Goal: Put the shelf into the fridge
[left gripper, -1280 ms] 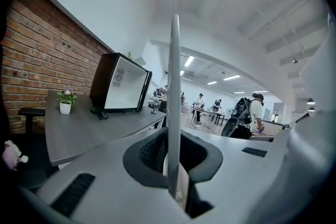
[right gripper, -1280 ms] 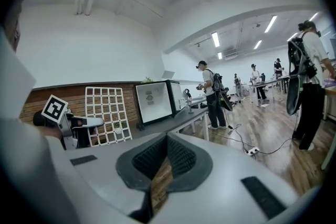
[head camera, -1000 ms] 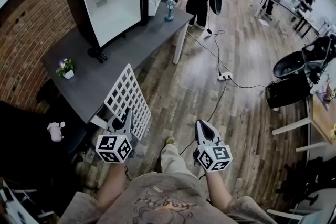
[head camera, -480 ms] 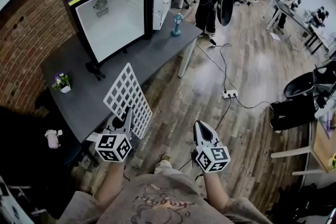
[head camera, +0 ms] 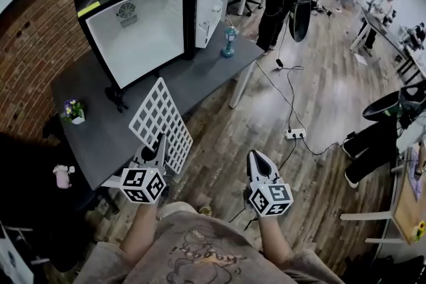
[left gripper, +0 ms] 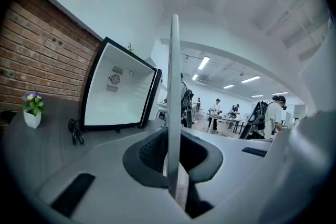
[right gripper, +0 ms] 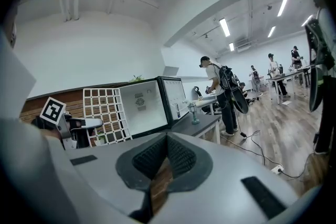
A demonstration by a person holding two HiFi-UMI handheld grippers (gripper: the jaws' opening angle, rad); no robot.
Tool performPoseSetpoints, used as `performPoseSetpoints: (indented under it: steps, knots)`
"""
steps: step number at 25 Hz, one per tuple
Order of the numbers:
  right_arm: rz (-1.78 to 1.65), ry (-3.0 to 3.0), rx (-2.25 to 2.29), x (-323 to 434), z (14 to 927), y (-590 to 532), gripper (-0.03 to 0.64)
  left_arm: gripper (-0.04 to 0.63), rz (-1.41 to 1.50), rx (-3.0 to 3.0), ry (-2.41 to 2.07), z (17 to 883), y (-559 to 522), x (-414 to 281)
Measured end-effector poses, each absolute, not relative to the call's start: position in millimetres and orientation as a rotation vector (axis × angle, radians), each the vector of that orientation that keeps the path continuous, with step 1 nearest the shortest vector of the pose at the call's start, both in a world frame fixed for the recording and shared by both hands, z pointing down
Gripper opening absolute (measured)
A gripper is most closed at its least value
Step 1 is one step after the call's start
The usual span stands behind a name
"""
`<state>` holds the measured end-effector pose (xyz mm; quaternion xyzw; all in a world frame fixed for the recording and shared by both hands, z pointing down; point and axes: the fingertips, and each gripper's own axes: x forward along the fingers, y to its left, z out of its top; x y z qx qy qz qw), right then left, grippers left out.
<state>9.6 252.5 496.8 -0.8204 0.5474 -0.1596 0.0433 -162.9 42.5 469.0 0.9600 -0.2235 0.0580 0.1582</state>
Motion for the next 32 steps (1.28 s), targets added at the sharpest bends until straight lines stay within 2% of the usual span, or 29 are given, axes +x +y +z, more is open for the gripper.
performPoseSetpoints:
  steps: [32]
  knots:
    - [-0.481,1.723,-2.528,153.8,481.5,95.9,-0.003,0.048,0.115,2.65,-0.593,470.3,-104.6,-6.4]
